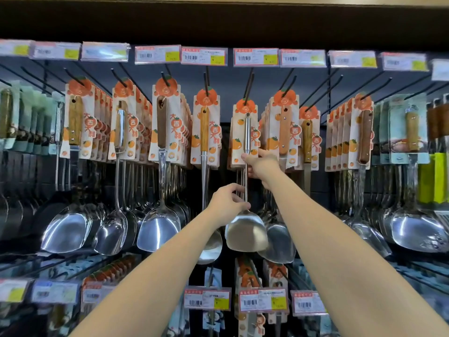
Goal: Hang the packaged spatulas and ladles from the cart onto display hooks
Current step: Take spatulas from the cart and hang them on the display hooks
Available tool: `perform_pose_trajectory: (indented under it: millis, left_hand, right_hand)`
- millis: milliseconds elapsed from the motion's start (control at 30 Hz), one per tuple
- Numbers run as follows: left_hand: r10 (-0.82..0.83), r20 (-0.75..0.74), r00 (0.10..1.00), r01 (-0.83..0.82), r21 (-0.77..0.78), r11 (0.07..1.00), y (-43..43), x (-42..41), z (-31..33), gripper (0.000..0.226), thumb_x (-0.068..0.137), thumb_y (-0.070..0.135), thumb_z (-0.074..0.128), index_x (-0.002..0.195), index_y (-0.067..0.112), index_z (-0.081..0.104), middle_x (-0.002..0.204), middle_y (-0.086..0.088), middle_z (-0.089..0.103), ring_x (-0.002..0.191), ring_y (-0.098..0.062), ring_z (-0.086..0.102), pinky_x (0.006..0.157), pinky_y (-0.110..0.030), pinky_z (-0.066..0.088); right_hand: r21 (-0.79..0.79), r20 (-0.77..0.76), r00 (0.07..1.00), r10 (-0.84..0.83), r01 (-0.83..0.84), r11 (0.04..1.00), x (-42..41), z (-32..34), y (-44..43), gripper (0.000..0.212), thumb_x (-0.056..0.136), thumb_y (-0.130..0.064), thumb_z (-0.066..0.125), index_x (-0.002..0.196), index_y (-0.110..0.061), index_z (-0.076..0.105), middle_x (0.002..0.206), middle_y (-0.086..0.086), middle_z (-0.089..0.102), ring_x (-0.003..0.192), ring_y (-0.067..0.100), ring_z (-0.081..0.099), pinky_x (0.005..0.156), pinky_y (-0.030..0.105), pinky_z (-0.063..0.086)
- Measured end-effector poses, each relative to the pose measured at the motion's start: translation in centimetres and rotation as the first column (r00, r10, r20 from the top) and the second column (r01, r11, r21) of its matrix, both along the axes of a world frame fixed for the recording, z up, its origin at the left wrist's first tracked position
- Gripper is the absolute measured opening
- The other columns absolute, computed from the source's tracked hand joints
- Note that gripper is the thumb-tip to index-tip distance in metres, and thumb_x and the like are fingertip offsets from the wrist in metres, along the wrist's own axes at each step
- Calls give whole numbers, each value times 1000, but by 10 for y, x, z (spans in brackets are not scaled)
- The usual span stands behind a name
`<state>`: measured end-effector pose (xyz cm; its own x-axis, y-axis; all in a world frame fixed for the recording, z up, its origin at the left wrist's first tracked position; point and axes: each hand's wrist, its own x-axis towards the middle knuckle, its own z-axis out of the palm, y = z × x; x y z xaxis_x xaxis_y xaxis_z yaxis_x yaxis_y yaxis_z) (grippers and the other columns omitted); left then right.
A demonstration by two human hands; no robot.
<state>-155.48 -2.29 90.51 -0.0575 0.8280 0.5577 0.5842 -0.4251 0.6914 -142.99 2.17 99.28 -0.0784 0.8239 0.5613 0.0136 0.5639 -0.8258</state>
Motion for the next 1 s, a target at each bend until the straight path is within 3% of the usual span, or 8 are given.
perform_pose_trajectory:
  millis: [167,367,467,567,700,833,933,1000]
  left_hand:
    - [89,-34,995,-90,-29,996,6,-5,-1,50,89,17,77,136,19,61,96,-2,78,87,-12,69,70,-22,49]
    - [185,-127,974,-186,1,983,-5,-7,-3,61,89,37,75,144,22,53,125,-4,66,112,-23,64,95,-32,51]
    - [212,-192,958,-197,95,976,-21,-2,-9,56,92,37,70,143,23,53,129,-2,64,116,-24,63,100,-43,54]
    - [191,-337,922,-145,158,977,-39,10,-14,51,95,37,65,143,26,53,130,0,63,112,-22,64,94,-43,55]
    - [92,-456,885,-16,169,985,-55,37,-24,47,97,38,60,141,28,54,137,2,61,122,-23,61,98,-42,53]
    - [-9,-541,841,126,180,976,-65,87,-45,43,97,38,59,137,24,57,132,-3,62,122,-29,59,97,-43,51]
    - [-119,-561,820,259,178,949,-76,141,-68,40,96,36,60,132,20,60,129,-7,62,121,-31,60,98,-43,50]
    - [-179,-576,797,330,167,929,-85,180,-81,42,96,36,59,135,21,59,133,-6,61,123,-30,59,100,-42,48]
  right_hand:
    - [-113,113,993,-17,30,993,0,-6,2,22,96,-23,71,113,-14,61,113,9,69,104,28,70,91,42,61]
    - [-149,168,976,-140,165,975,15,-39,-7,51,90,-18,77,134,-5,55,115,22,69,111,33,69,98,46,57]
    - [-24,258,924,-283,298,954,29,-55,-22,47,87,-26,78,130,-12,65,121,11,71,108,22,68,96,34,56]
    - [145,361,835,-416,390,909,48,-74,-50,37,95,-23,67,131,-14,68,123,3,72,112,17,66,95,25,49]
    - [269,458,671,-583,521,810,83,-101,-87,40,98,-21,60,137,-14,64,127,4,71,117,22,66,101,32,52]
    - [305,523,498,-691,648,698,135,-135,-123,39,97,-20,59,135,-14,65,128,9,71,118,29,65,99,38,53]
    - [306,626,340,-702,721,621,182,-161,-155,33,95,-19,55,125,-14,67,115,12,73,108,34,67,80,38,54]
    - [267,687,274,-673,767,584,219,-181,-175,39,97,-17,54,136,-14,61,127,10,69,116,32,64,86,40,55]
